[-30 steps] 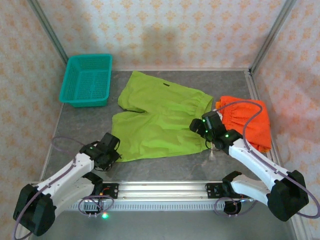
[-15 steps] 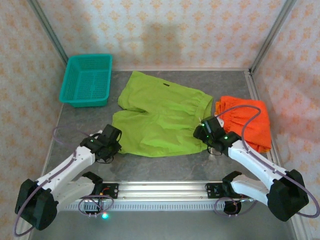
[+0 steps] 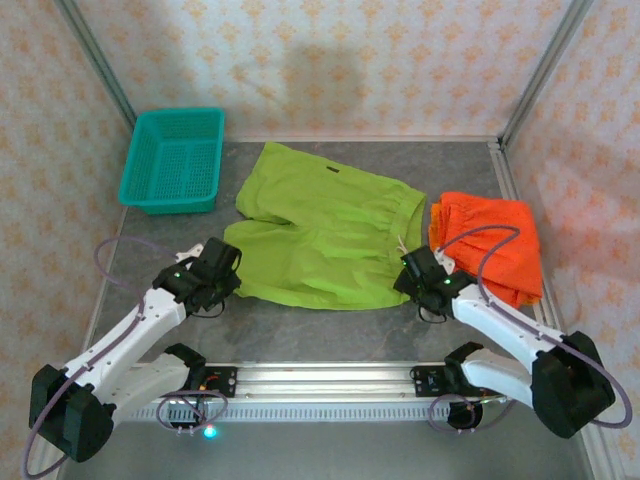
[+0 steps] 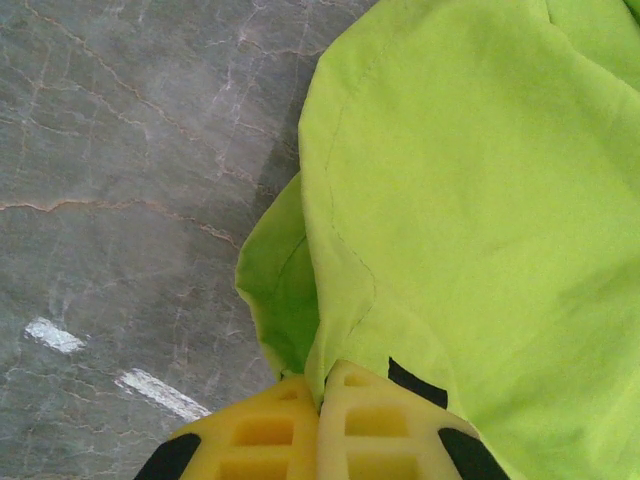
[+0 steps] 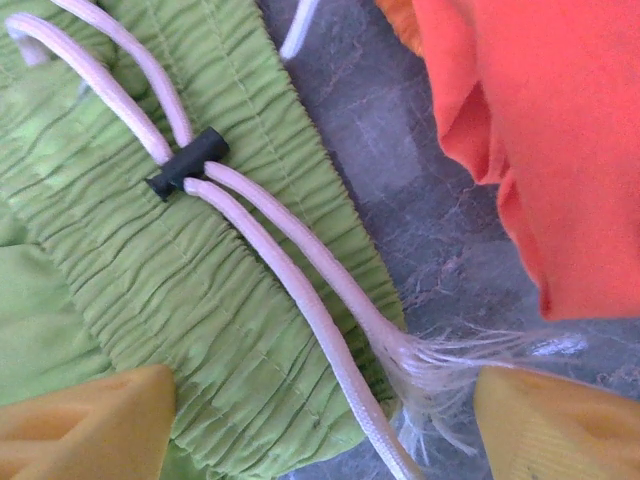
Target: Fold and stack the shorts
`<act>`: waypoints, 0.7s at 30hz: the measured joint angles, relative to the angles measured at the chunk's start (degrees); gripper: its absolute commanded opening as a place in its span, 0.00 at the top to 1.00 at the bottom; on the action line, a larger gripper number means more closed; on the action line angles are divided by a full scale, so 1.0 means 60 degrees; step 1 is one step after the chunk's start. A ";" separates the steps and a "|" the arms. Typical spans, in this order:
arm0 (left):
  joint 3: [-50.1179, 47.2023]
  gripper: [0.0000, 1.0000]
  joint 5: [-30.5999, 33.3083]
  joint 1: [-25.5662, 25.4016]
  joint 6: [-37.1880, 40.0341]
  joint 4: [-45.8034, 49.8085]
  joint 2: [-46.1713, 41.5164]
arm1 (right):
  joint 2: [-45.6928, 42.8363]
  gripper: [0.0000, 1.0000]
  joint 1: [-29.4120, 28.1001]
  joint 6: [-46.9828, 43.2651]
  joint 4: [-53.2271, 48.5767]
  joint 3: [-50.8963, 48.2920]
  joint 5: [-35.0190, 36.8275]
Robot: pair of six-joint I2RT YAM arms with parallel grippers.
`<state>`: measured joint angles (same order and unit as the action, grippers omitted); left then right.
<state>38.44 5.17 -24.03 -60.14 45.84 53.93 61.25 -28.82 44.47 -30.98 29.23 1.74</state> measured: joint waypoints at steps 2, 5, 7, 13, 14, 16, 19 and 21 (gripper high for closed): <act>0.0000 0.96 0.0004 0.0000 0.0036 -0.0004 0.0000 | 0.0321 0.31 0.0000 0.0098 0.0219 -0.0073 -0.0004; 0.0000 0.97 0.0007 0.0000 0.0044 -0.0004 0.0018 | 0.0790 0.43 0.0000 0.0244 0.0612 -0.0098 -0.0036; 0.0000 0.97 0.0007 0.0000 0.0047 -0.0004 0.0029 | 0.0947 0.55 0.0000 0.0361 0.0863 -0.0109 -0.0033; 0.0018 1.00 0.0106 0.0000 0.0160 0.0007 0.0025 | 0.0987 0.90 0.0000 0.0594 0.1392 -0.0127 0.0087; 0.0066 1.00 0.0164 0.0000 0.0222 0.0033 0.0025 | 0.0987 0.92 0.0000 0.0583 0.1406 -0.0124 0.0109; 0.0273 1.00 0.0266 0.0000 0.0335 0.0178 0.0007 | 0.0969 0.96 0.0000 0.0535 0.1370 -0.0080 0.0138; 0.0947 1.00 0.0481 0.0025 0.0619 0.0506 -0.0080 | 0.0579 1.00 0.0000 0.0328 0.1056 0.0157 0.0193; 0.1472 1.00 0.0634 0.0106 0.0834 0.0707 -0.0237 | 0.0055 1.00 0.0000 0.0106 0.0754 0.0470 0.0262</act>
<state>47.27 8.97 -23.40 -55.13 50.09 52.51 61.58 -28.82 45.10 -26.46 32.05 3.31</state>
